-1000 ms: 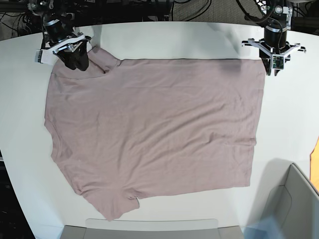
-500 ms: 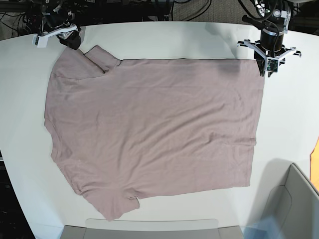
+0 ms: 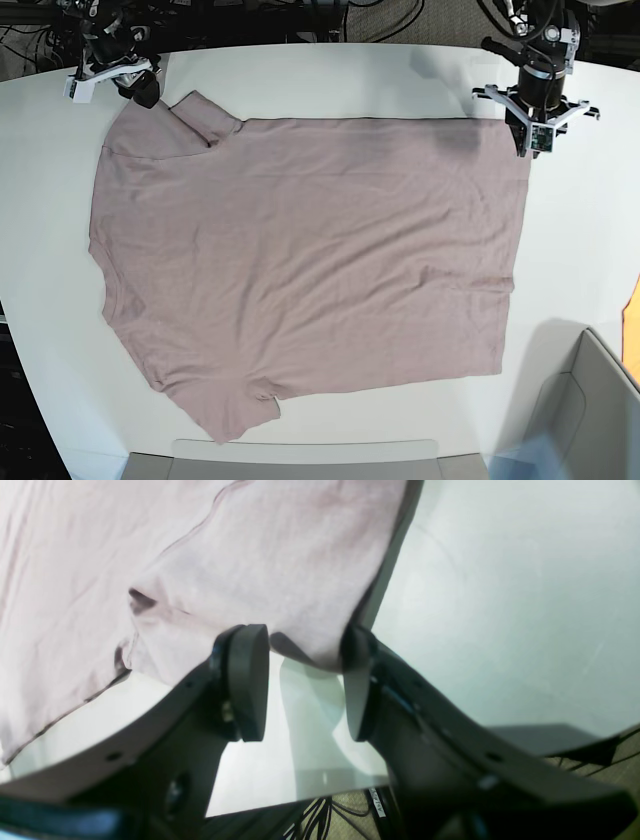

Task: Fold the T-shirt properly
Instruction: 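Move both grippers down to the shirt's shoulder-side edge corners, then grasp the shirt edge corners with left and right grippers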

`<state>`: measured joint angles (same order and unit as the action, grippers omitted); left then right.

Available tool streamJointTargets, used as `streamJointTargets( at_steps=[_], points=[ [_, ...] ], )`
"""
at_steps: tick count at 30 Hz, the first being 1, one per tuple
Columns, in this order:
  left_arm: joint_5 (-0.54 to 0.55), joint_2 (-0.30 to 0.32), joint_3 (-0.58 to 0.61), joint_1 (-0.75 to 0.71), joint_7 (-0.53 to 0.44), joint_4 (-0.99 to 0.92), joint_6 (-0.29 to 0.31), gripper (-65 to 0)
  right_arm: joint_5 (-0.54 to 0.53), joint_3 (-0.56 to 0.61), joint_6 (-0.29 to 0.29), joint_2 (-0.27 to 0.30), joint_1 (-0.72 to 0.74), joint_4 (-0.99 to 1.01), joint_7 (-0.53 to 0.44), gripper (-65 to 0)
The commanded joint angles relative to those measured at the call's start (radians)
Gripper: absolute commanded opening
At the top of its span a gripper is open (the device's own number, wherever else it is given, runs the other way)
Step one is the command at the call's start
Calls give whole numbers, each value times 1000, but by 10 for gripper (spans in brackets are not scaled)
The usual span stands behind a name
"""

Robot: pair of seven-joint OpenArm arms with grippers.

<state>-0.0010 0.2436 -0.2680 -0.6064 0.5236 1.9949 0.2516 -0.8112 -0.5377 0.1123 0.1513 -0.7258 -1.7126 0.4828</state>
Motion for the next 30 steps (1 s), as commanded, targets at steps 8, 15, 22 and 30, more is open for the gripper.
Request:
streamJointTargets(
  at_steps=[8, 15, 22, 30],
  points=[
    [-3, 3, -3, -2, -18, 17, -5, -547, 10, -6, -4, 12, 18, 6, 4, -406],
    [-3, 3, -3, -2, -18, 17, -5, -547, 11, -5, -3, 12, 65, 7, 81, -425],
    [0, 1, -3, 0, -18, 20, -5, -547, 10, -6, -1, 12, 76, -16, 116, -650],
    [124, 13, -18, 3, 14, 20, -5, -544, 10, -8, -1, 11, 18, -183, 112, -650]
  ],
)
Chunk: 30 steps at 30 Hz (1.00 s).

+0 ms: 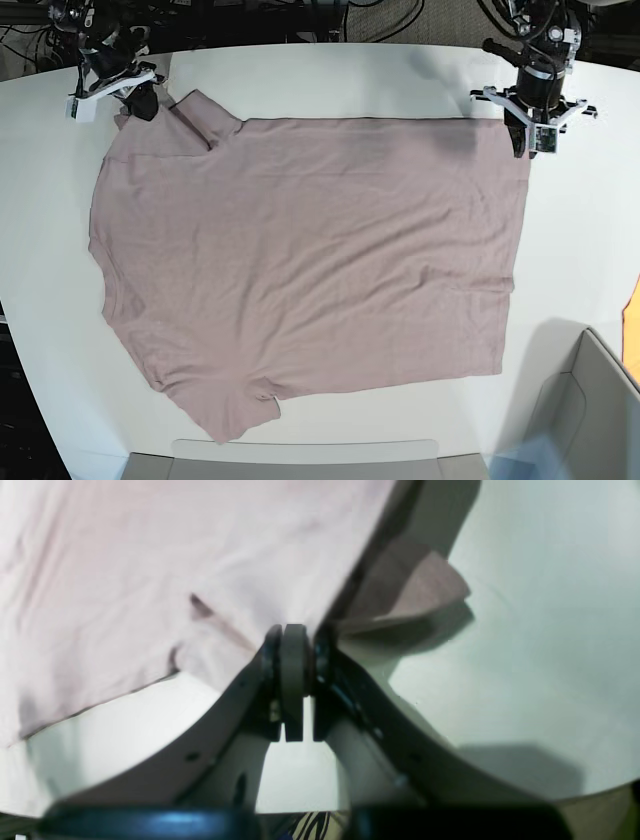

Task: Fold the T-shirt properly
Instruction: 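Grasp the shirt edge corners with left and right grippers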

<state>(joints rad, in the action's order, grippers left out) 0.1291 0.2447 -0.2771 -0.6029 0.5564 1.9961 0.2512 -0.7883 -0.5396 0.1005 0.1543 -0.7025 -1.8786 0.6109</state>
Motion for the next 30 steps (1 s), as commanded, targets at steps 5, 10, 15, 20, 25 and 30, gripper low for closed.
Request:
streamJointTargets(
  at_steps=[5, 10, 15, 20, 25, 30],
  points=[
    [332, 69, -129, 97, 236, 5, -6, -464, -13, -6, 11, 8, -10, -49, -10, -650],
    [591, 127, -233, 182, 445, -68, -10, -429, -12, -6, 12, 9, -12, -46, -10, -650],
    [648, 190, -210, 234, 463, -263, -11, -429, -12, -6, 12, 9, -12, -46, -10, -650],
    [646, 206, -193, 251, 428, -389, -11, -429, -12, -3, 12, 44, -12, -43, -10, -650],
    [645, 233, -150, 248, 360, -482, -13, -431, -12, -4, 12, 60, -10, -42, -10, -650],
    [646, 233, -112, 245, 342, -513, -11, -431, -12, -3, 12, 80, -10, -42, -10, -650]
  ],
)
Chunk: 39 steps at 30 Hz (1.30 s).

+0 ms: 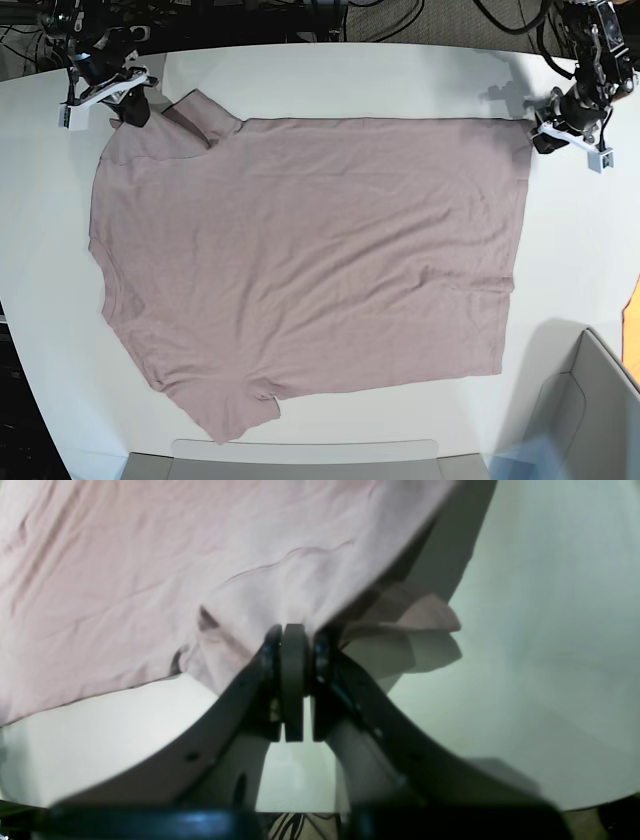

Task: Fold the T-shirt properly
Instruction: 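Grasp the shirt edge corners with left and right grippers, then lift the held edge and fold it over toward the hem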

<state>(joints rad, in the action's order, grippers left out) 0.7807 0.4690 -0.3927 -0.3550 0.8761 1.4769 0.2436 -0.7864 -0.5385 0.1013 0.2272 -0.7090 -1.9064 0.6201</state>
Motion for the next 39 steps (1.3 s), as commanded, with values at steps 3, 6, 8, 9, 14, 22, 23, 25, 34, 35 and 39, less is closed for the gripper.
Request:
streamJointTargets(
  at_steps=[3, 6, 8, 9, 14, 22, 23, 25, 34, 35, 39],
  points=[
    [-5, 10, 70, -3, 22, 1, -2, -431, -14, -4, 11, 7, -1, -14, -19, -650],
    [-2, 10, 140, -3, 22, 1, -2, -431, -14, -2, 11, 7, -1, -15, -19, -650],
    [-2, 9, 168, -5, 22, 1, 0, -431, -14, -1, 11, 7, -1, -15, -19, -650],
    [-2, 9, 176, -16, 22, 1, 0, -431, -14, -1, 11, 7, -1, -15, -19, -650],
    [-2, 9, 176, -65, 22, 3, 3, -470, -14, -4, 11, 7, 1, -15, -19, -650],
    [-2, 4, 166, -86, 21, 6, 3, -650, -21, -5, 11, 7, 19, -26, -19, -650],
    [0, 4, 166, -86, 21, 11, 3, -650, -21, -5, 11, 7, 16, -34, -19, -650],
    [0, 4, 166, -88, 21, 29, 3, -650, -21, -7, 11, 7, 7, -51, -19, -650],
    [0, 1, 30, -227, 22, 160, 3, -650, -23, -101, 13, -1, -102, -98, -19, -650],
    [0, 1, 15, -238, 22, 160, 4, -650, -23, -114, 13, 1, -113, -100, -19, -650],
    [0, 1, -47, -281, 22, 195, 4, -650, -23, -174, 15, 7, -128, -100, -19, -650]
  ],
)
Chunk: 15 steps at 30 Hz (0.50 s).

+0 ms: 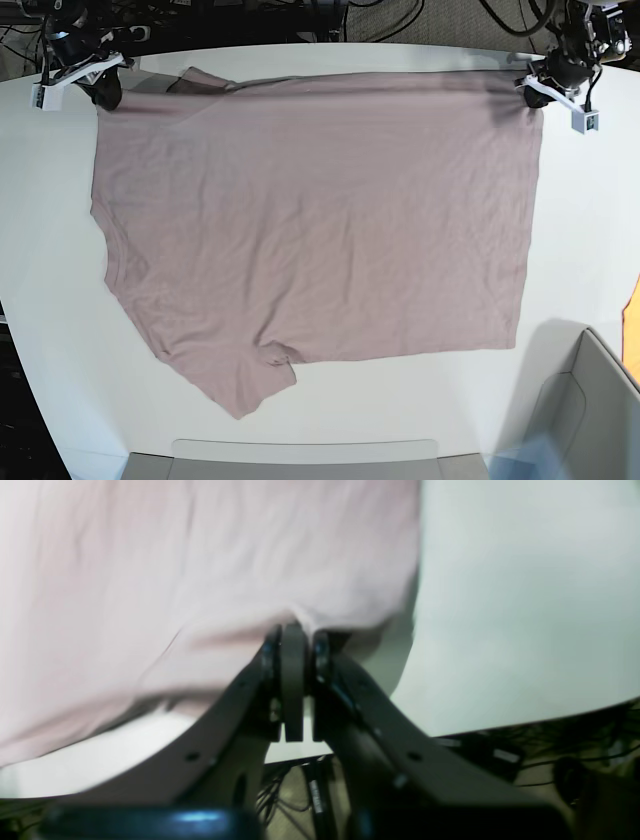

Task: Fold the T-shirt properly
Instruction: 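Lift the held edge and fold it over toward the hem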

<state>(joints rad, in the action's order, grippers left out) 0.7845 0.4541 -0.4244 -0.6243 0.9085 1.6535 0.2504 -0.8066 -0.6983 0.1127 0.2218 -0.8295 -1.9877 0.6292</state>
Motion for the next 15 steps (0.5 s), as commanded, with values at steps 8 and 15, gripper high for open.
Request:
streamJointTargets(
  at_steps=[8, 15],
  points=[
    [-3, 15, -57, -33, 37, 146, -3, -650, -3, -48, 95, 35, 26, -20, -27, -650],
    [-7, -10, -52, 70, 48, 175, -7, -650, 6, -48, 101, 35, 163, -15, 125, -650]
  ],
)
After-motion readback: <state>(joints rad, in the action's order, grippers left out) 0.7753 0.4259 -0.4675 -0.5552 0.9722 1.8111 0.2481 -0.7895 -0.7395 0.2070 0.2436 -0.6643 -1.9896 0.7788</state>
